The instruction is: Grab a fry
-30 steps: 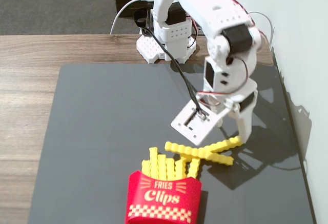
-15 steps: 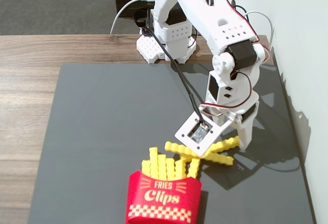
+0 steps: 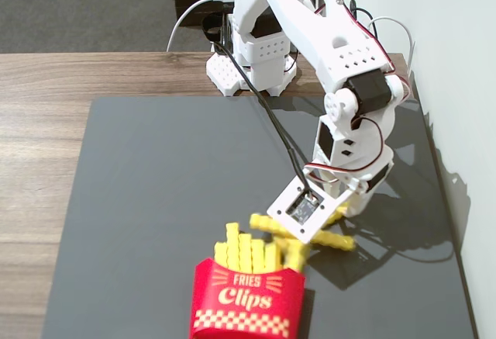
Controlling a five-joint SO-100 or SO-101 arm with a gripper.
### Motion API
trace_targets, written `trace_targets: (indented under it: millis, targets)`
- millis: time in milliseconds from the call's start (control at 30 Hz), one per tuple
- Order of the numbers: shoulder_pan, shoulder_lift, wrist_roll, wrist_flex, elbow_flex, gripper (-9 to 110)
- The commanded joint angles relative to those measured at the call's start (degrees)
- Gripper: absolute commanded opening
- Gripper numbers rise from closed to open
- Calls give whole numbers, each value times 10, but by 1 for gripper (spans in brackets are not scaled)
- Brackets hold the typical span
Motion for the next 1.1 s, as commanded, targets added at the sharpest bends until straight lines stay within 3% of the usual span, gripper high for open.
trace_targets:
  millis: [0,567,1067]
  targets:
    - [-5,4,-3,-7,-26,1]
    - [18,118,-73,31,77,1]
    - [129,392,-341,131,285,1]
